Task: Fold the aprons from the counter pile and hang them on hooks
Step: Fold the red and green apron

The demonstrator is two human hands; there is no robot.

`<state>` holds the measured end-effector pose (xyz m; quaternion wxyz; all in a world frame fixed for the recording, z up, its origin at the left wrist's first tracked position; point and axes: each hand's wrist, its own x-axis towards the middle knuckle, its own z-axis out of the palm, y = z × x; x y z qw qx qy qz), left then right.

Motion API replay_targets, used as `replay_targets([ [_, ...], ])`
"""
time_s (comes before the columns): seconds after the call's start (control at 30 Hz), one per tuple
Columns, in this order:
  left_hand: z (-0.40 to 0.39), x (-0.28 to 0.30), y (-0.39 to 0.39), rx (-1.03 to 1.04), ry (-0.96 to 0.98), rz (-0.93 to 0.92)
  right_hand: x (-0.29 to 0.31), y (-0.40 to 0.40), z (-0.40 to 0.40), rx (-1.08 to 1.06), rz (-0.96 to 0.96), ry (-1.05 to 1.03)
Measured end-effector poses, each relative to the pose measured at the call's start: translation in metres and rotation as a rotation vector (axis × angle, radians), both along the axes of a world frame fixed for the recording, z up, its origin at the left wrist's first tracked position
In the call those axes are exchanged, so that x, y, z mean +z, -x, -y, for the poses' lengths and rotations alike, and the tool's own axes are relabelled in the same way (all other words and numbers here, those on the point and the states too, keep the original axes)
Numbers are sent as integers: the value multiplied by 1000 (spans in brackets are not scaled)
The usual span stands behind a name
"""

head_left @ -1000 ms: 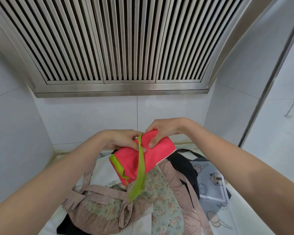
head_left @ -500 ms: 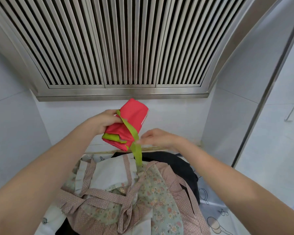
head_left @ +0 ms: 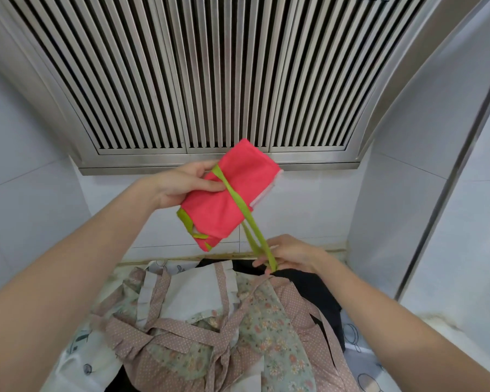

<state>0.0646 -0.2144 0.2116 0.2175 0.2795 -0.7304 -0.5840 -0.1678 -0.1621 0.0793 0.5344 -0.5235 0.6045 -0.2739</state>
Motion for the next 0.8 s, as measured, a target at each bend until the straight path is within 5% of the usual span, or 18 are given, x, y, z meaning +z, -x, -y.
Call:
replay_targets([
  [0.1, -16, -9, 21, -97, -1, -4, 1, -12, 11, -288, -188, 287],
  [0.23, -16, -32, 19, -225, -82, 50, 28, -9, 23, -476, 613, 388],
  [0.33, 2, -49, 2, -47, -163, -177, 49, 1, 23, -357, 768, 377],
  [0.47, 21, -60, -8, 130, -225, -284, 78, -3, 5, -86, 493, 399],
  [0.67, 14, -63, 4, -7, -114, 105, 107, -13, -2, -30, 72, 425],
  [0.8, -5, -54, 26, -148, 79, 477, 117, -17, 0, 289, -260, 279],
])
